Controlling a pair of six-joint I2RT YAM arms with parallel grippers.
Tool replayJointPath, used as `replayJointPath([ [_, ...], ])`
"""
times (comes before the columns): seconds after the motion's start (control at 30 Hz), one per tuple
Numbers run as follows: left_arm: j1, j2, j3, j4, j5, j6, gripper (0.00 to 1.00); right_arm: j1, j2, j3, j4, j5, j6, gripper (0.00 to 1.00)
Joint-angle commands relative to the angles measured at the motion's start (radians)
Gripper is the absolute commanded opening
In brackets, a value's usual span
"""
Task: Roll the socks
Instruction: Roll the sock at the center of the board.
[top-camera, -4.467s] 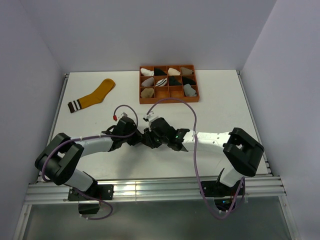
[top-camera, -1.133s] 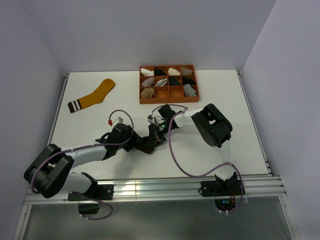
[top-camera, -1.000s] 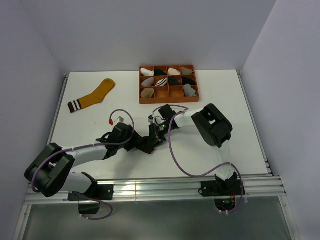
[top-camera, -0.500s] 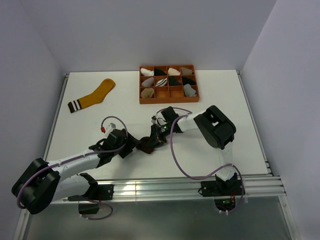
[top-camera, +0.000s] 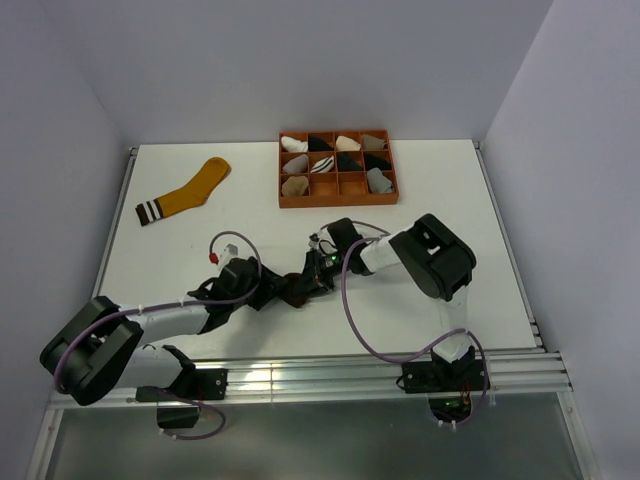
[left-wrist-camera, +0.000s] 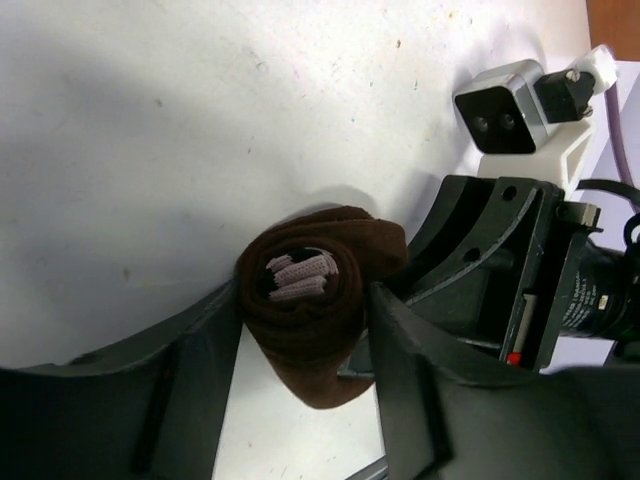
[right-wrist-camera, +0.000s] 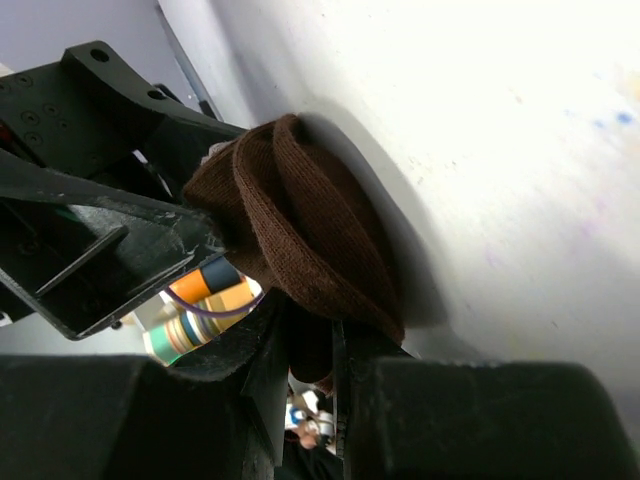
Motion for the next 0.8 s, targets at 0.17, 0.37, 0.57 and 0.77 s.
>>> replayJointPath([
  [0.17, -0.007, 0.124, 0.031, -0.022, 0.013, 0.040, 0.26, 0.003, 0.004, -0.052, 0.004, 0.293, -0.009, 0.07],
  [0.37, -0.007, 0.144, 0.083, -0.106, -0.005, 0.067, 0.01, 0.014, -0.106, -0.073, -0.048, 0.408, -0.122, 0.29],
  [0.57, -0.013, 0.143, 0.147, -0.230, -0.033, 0.092, 0.00, 0.063, -0.318, -0.104, -0.128, 0.578, -0.269, 0.38],
  [0.77, -0.022, 0.170, 0.232, -0.338, -0.033, 0.127, 0.01, 0.245, -0.532, -0.130, -0.182, 1.006, -0.477, 0.46],
])
